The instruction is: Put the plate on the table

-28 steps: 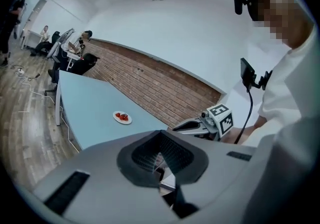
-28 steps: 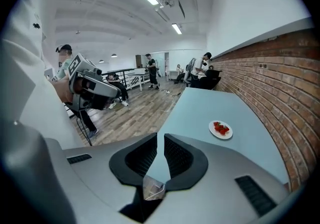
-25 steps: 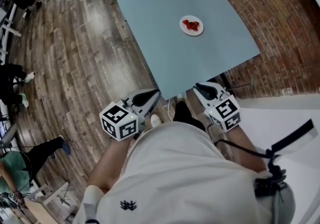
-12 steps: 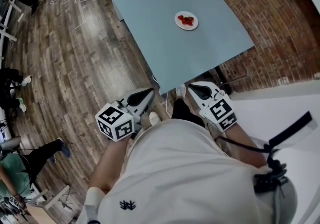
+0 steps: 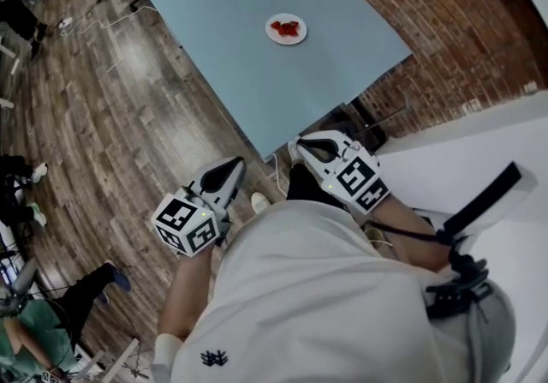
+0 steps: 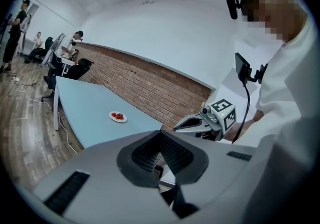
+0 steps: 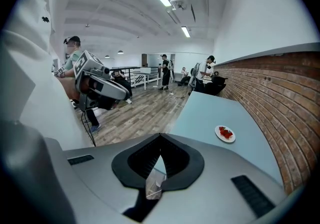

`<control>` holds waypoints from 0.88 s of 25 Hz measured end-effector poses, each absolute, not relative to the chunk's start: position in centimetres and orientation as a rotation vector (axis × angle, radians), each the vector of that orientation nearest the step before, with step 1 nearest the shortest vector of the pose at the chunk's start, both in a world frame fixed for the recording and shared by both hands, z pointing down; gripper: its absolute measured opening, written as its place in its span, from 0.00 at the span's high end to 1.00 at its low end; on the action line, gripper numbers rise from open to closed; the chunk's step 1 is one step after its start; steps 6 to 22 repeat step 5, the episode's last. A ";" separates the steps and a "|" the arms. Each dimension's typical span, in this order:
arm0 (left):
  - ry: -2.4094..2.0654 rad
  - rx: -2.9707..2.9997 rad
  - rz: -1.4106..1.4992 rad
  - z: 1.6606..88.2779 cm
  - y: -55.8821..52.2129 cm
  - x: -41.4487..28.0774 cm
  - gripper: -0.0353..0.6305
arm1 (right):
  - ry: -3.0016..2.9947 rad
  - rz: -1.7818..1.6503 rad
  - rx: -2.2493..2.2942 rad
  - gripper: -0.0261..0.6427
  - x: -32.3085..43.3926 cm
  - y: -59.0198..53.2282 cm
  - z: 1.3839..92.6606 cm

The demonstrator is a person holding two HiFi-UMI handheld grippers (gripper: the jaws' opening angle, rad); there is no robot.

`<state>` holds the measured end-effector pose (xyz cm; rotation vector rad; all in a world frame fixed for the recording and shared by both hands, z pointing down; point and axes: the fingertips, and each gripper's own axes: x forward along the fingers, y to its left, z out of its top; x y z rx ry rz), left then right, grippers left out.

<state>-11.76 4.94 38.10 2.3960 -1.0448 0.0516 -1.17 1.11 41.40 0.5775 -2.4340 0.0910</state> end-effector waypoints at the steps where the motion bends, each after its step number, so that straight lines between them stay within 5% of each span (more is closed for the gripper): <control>1: -1.045 2.393 0.056 38.0 4.8 -11.5 0.94 | -2.437 0.093 0.575 0.95 -1.1 1.0 41.4; 22: -1.059 2.394 0.079 37.9 4.3 -10.8 0.94 | -2.452 0.112 0.567 0.95 -0.7 0.7 41.6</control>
